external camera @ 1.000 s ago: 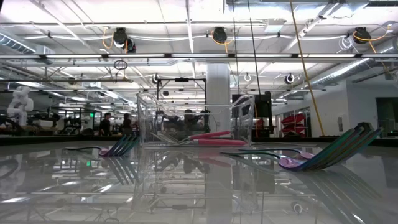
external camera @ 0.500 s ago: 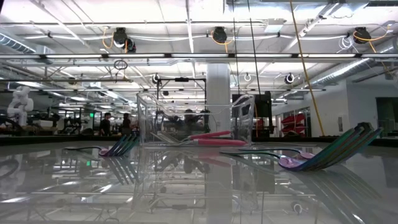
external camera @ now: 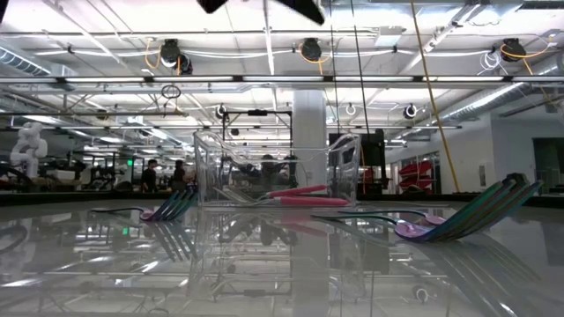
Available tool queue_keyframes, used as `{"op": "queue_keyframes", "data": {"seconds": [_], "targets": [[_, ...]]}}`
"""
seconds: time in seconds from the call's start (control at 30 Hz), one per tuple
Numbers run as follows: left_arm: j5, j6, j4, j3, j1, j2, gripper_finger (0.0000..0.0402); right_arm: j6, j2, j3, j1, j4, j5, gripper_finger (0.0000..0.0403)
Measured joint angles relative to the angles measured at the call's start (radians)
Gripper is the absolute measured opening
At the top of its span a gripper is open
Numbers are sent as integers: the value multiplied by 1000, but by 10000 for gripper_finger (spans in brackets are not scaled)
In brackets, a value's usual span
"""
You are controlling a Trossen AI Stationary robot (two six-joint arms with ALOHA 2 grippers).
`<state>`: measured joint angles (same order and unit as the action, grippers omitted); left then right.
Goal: Sort silverware by color (type)
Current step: Put the blue fork into the left transparent bin
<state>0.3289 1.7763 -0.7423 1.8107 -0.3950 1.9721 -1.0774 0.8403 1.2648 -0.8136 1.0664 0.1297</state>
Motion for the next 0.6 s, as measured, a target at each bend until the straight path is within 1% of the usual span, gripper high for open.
{"op": "queue_keyframes", "data": {"seconds": [0.07, 0.27, 0.33, 0.47, 0.6], "targets": [[-13, 0, -26, -1, 0, 12, 242, 30, 9, 0, 0, 1, 0, 166], [-47, 47, 4, -1, 15, 73, 242, 95, 26, -1, 0, 6, 0, 166], [-67, 74, -9, -1, 17, 96, 242, 98, 27, -1, 0, 9, 0, 166], [-71, 127, 14, -1, 21, 140, 242, 99, 28, -1, 0, 13, 0, 166], [-72, 129, 60, -1, 26, 179, 242, 101, 28, -1, 0, 24, 1, 166]]}}
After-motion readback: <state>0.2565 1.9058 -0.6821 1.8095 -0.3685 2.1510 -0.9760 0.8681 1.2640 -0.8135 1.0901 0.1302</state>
